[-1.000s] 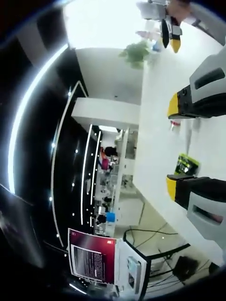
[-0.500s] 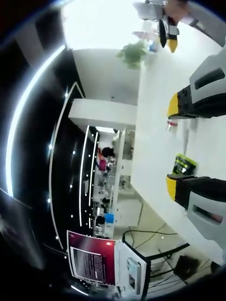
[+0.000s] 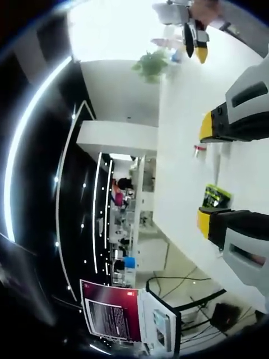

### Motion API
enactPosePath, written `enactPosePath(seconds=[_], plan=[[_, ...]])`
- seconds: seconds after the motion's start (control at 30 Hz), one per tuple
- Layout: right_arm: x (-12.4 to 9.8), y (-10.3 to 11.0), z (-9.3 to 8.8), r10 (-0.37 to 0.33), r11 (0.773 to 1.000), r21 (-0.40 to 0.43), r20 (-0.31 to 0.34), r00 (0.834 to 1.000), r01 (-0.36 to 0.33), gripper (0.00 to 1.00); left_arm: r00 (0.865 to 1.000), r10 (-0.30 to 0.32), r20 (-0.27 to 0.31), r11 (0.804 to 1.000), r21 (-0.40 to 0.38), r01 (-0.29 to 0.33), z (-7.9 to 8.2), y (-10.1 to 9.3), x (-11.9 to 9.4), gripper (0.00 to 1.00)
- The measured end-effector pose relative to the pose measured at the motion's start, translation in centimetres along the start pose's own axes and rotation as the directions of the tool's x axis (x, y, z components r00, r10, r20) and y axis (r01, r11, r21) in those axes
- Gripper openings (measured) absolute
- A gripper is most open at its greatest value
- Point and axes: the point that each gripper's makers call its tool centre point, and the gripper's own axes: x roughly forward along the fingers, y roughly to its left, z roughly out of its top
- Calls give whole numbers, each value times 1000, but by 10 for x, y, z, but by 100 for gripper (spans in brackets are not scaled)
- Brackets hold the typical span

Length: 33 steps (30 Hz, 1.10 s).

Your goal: Arrange the skincare products in the storage area until every visible bottle or jar stands upright without overlapping.

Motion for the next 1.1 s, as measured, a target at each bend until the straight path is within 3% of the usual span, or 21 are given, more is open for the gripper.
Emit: enactPosePath(seconds=[0.6,0.93,1.1], plan=[[1,-5,-1,-17,1000,2,-3,1000,17,53,999,-46,13,998,30,46,4,-12,-2,47],[0,-11,-13,-63,996,-62,-58,996,60,53,992,-127,-10,992,19,127,-1,-29,1,47],[0,-14,-9,-76,995,-63,-45,996,73,53,990,-143,-8,989,32,143,0,-32,1,47]])
